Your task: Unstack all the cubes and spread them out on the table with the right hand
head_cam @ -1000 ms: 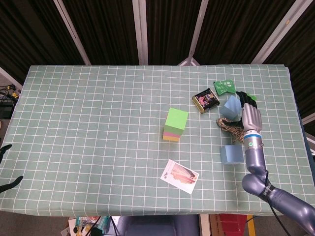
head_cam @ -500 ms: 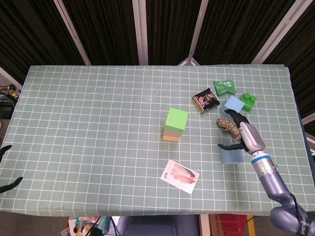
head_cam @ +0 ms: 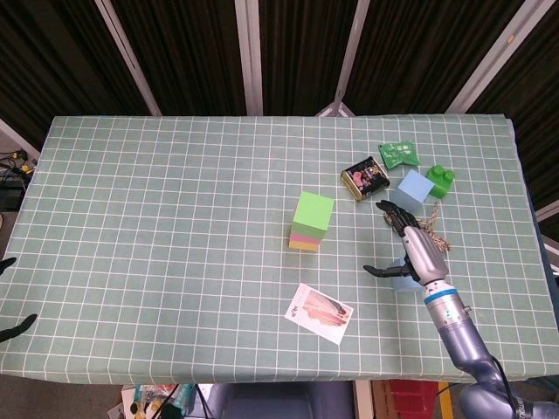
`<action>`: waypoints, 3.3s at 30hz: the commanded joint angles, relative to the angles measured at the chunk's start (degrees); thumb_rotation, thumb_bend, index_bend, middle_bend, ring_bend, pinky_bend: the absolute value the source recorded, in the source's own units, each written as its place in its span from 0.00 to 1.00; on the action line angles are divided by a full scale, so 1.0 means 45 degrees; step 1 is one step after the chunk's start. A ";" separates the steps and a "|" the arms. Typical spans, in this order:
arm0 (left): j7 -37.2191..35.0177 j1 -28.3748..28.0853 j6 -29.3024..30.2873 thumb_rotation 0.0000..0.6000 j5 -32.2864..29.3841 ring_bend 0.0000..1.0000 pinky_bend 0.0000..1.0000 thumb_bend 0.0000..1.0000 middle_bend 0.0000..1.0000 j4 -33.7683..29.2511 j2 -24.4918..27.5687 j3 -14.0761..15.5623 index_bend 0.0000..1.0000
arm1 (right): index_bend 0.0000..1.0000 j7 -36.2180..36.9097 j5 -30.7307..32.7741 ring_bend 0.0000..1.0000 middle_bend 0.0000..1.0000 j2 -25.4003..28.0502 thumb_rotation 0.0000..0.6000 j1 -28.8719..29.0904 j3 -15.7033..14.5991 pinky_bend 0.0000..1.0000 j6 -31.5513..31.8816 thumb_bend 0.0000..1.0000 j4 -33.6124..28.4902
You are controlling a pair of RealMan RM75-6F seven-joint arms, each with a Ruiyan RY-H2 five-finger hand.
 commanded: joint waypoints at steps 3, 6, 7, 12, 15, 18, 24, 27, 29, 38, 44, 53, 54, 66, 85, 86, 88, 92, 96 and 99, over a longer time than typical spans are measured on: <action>-0.0030 0.0065 0.0115 1.00 0.0002 0.00 0.00 0.17 0.00 -0.0022 0.0026 -0.0014 0.18 | 0.10 -0.1643 0.1873 0.03 0.08 -0.0673 1.00 0.0790 0.0520 0.00 0.0646 0.11 -0.0448; -0.0092 0.0086 0.0129 1.00 -0.0029 0.00 0.00 0.17 0.00 -0.0023 0.0053 -0.0025 0.18 | 0.10 -0.2275 0.2842 0.03 0.08 -0.0829 1.00 0.1181 0.0702 0.00 0.0746 0.11 -0.0764; -0.0119 0.0086 0.0119 1.00 -0.0045 0.00 0.00 0.17 0.00 -0.0026 0.0063 -0.0032 0.18 | 0.10 -0.2518 0.3091 0.03 0.08 -0.0877 1.00 0.1331 0.0729 0.00 0.0776 0.11 -0.0857; -0.0040 0.0120 0.0248 1.00 -0.0107 0.00 0.00 0.17 0.00 -0.0002 0.0007 -0.0112 0.18 | 0.10 -0.3316 0.3860 0.03 0.08 -0.1093 1.00 0.2009 0.0768 0.00 0.0685 0.11 -0.1196; -0.0020 0.0155 0.0332 1.00 -0.0097 0.00 0.00 0.17 0.00 -0.0006 -0.0036 -0.0124 0.18 | 0.10 -0.3477 0.4164 0.03 0.08 -0.1290 1.00 0.2332 0.0861 0.00 0.0640 0.11 -0.1232; -0.0121 0.0181 0.0360 1.00 -0.0144 0.00 0.00 0.17 0.00 0.0006 -0.0011 -0.0154 0.18 | 0.10 -0.3912 0.4652 0.03 0.08 -0.1549 1.00 0.2801 0.0938 0.00 0.0687 0.11 -0.1249; -0.0303 0.0138 0.0199 1.00 -0.0316 0.00 0.00 0.17 0.00 0.0009 0.0054 -0.0217 0.18 | 0.10 -0.4476 0.5920 0.03 0.08 -0.1827 1.00 0.3598 0.1309 0.00 0.0882 0.11 -0.1465; -0.0316 0.0098 0.0109 1.00 -0.0328 0.00 0.00 0.17 0.00 -0.0002 0.0066 -0.0218 0.18 | 0.10 -0.4698 0.6551 0.03 0.08 -0.1951 1.00 0.3998 0.1505 0.00 0.1030 0.11 -0.1511; -0.0327 0.0086 0.0076 1.00 -0.0318 0.00 0.00 0.17 0.00 -0.0001 0.0072 -0.0210 0.18 | 0.10 -0.4859 0.6829 0.03 0.08 -0.2057 1.00 0.4219 0.1569 0.00 0.1166 0.11 -0.1475; -0.0471 0.0089 0.0019 1.00 -0.0356 0.00 0.00 0.17 0.00 -0.0009 0.0149 -0.0214 0.18 | 0.11 -0.5299 0.7846 0.13 0.08 -0.2470 1.00 0.5021 0.1878 0.00 0.1807 0.11 -0.1195; -0.0467 0.0078 -0.0011 1.00 -0.0322 0.00 0.00 0.17 0.00 -0.0015 0.0163 -0.0195 0.19 | 0.16 -0.5393 0.8130 0.25 0.16 -0.2617 1.00 0.5261 0.1850 0.00 0.1917 0.11 -0.0903; -0.0411 0.0012 -0.0232 1.00 -0.0502 0.00 0.00 0.17 0.00 -0.0074 0.0199 -0.0212 0.19 | 0.26 -0.5615 0.7324 0.41 0.28 -0.3345 1.00 0.5504 0.1509 0.09 0.2835 0.11 0.0323; -0.0376 -0.0004 -0.0259 1.00 -0.0498 0.00 0.00 0.17 0.00 -0.0089 0.0199 -0.0207 0.19 | 0.26 -0.5538 0.7124 0.42 0.29 -0.3480 1.00 0.5494 0.1476 0.09 0.2959 0.11 0.0502; -0.0388 0.0016 -0.0211 1.00 -0.0440 0.00 0.00 0.17 0.00 -0.0097 0.0209 -0.0185 0.19 | 0.32 -0.4930 0.6002 0.62 0.41 -0.4013 1.00 0.5157 0.1431 0.18 0.3504 0.11 0.1373; -0.0522 0.0072 -0.0143 1.00 -0.0432 0.00 0.00 0.17 0.00 -0.0110 0.0240 -0.0168 0.19 | 0.37 -0.5310 0.5758 0.63 0.43 -0.5708 1.00 0.6283 0.2630 0.19 0.3992 0.11 0.3727; -0.0550 0.0085 -0.0134 1.00 -0.0485 0.00 0.00 0.17 0.00 -0.0113 0.0237 -0.0186 0.19 | 0.37 -0.5236 0.5797 0.63 0.43 -0.5819 1.00 0.6388 0.2762 0.19 0.3912 0.11 0.3959; -0.0594 0.0095 -0.0143 1.00 -0.0539 0.00 0.00 0.17 0.00 -0.0116 0.0252 -0.0200 0.19 | 0.37 -0.5084 0.5896 0.63 0.43 -0.6033 1.00 0.6632 0.3037 0.19 0.3670 0.11 0.4562; -0.0602 0.0090 -0.0088 1.00 -0.0541 0.00 0.00 0.17 0.00 -0.0081 0.0227 -0.0250 0.19 | 0.37 -0.5242 0.6005 0.63 0.43 -0.6498 1.00 0.7144 0.3232 0.19 0.3319 0.11 0.5983; -0.0331 -0.0037 -0.0242 1.00 -0.0678 0.00 0.00 0.17 0.00 -0.0060 0.0066 -0.0328 0.19 | 0.37 -0.5454 0.6110 0.62 0.43 -0.6871 1.00 0.7441 0.3110 0.19 0.2813 0.11 0.6963; -0.0067 -0.0170 -0.0485 1.00 -0.0707 0.00 0.00 0.17 0.00 -0.0093 0.0000 -0.0300 0.19 | 0.37 -0.5463 0.6276 0.60 0.43 -0.7263 1.00 0.7706 0.3134 0.19 0.2388 0.11 0.7840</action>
